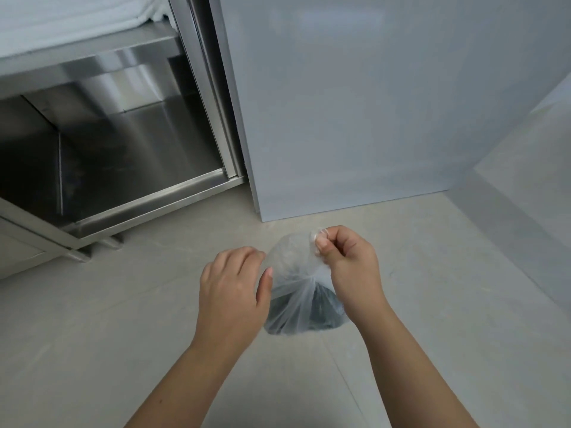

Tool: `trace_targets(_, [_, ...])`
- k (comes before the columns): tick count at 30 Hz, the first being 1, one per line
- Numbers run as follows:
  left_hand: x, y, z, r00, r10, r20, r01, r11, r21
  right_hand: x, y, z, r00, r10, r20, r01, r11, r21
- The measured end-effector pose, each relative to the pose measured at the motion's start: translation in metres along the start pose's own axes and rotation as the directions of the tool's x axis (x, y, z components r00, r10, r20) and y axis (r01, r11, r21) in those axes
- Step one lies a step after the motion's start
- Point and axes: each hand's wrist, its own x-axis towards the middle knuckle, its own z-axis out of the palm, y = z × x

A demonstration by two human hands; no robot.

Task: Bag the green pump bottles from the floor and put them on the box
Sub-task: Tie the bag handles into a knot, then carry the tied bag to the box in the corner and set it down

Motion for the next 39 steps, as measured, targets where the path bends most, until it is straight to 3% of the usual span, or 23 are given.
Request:
trace_targets(4, [0.007, 0.027, -0.059, 0.999, -0.015, -0.032, 0.016, 1.000, 0.003, -0.019, -0.067, -0.013, 1.000, 0.011, 0.010, -0.012, 0.999, 0.031])
trace_targets(11, [-0.003, 0.072, -0.161, 0.969, -0.052, -0.242, 0.038, 0.997, -0.061, -0.063, -0.180, -0.040, 0.998, 0.002, 0.070, -0.004, 1.000, 0.022])
trace_targets(20, [-0.035, 0.141, -0.265, 0.972, -0.076, -0.222, 0.086, 0.996, 0.038, -0.119, -0.299, -0.087, 0.985, -0.112, 0.129, 0.110, 0.994, 0.026])
trace_targets(29, [-0.076, 0.177, -0.336, 0.965, -0.168, -0.202, 0.199, 0.969, 0.143, -0.144, -0.367, -0.125, 0.955, -0.187, 0.229, 0.192, 0.981, 0.000])
trace_targets(39, [-0.111, 0.185, -0.382, 0.899, -0.359, -0.249, 0.393, 0.914, 0.100, -0.178, -0.406, -0.113, 0.934, -0.150, 0.325, 0.169, 0.985, -0.033])
